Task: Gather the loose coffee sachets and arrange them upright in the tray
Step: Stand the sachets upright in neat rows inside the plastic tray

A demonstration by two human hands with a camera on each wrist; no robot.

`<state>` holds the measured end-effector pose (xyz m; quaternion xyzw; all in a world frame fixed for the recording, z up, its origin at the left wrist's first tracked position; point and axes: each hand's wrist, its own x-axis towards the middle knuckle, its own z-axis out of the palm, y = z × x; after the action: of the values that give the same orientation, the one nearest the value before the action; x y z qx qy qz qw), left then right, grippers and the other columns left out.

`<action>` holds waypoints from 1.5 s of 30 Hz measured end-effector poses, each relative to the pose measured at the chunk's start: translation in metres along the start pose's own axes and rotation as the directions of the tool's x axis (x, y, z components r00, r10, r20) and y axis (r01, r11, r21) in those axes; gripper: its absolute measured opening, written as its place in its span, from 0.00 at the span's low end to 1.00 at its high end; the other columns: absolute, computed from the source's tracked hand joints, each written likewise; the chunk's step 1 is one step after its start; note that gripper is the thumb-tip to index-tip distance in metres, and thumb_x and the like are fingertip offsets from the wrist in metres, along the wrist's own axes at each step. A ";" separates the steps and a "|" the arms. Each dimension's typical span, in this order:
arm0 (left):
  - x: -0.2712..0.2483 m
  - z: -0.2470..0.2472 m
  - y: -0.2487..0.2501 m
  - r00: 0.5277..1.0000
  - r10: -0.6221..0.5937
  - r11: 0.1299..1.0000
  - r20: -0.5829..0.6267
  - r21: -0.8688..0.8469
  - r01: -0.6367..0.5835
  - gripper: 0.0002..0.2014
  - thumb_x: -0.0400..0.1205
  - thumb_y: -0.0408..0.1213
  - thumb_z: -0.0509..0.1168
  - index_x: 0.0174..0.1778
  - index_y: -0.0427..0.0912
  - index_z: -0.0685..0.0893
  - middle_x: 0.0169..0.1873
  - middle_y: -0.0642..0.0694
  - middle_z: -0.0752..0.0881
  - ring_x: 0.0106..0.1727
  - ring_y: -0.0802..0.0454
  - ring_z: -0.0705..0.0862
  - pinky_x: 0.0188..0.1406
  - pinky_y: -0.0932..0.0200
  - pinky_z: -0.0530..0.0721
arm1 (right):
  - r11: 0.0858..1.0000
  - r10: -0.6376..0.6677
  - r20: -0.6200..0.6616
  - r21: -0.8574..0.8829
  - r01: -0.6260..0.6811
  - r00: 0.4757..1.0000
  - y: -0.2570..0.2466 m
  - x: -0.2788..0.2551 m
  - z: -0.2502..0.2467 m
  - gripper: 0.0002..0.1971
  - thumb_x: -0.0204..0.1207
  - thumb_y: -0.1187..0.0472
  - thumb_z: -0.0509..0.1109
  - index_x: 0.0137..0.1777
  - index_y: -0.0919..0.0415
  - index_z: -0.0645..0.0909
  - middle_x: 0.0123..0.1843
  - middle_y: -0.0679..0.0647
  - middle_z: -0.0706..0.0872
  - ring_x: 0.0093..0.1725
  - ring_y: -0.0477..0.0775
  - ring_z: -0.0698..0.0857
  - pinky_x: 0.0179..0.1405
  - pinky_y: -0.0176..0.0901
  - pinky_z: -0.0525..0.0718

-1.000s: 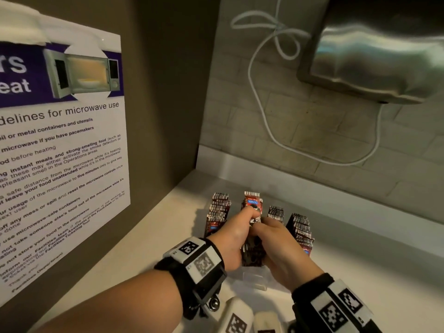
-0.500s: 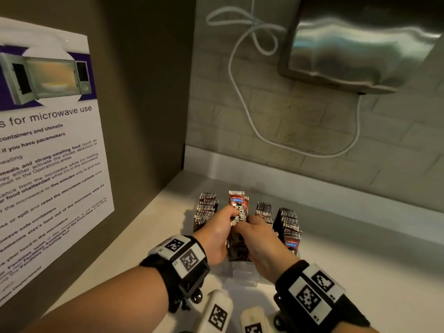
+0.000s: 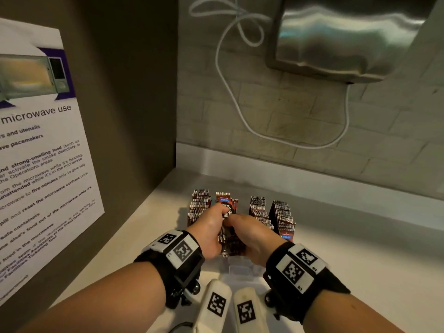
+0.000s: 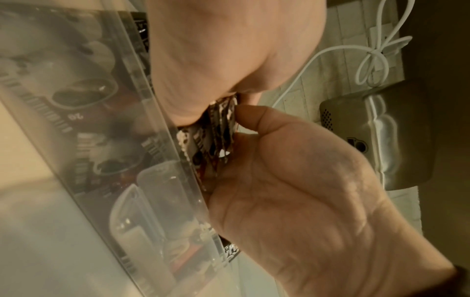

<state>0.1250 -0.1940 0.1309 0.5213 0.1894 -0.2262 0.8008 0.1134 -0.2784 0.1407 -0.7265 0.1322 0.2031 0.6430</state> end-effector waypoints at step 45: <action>0.013 0.006 -0.005 0.962 0.249 0.907 -0.112 0.376 -0.191 0.14 0.85 0.36 0.53 0.59 0.36 0.81 0.47 0.36 0.84 0.47 0.42 0.81 0.38 0.56 0.78 | 0.969 -0.238 -0.053 -0.086 0.233 0.970 0.023 0.022 0.000 0.18 0.74 0.74 0.66 0.62 0.60 0.74 0.57 0.64 0.85 0.54 0.64 0.87 0.52 0.60 0.88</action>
<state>0.1330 -0.2032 0.1223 0.6938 0.1471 -0.1233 0.6941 0.1220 -0.2797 0.1100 -0.7678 0.0569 0.1075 0.6290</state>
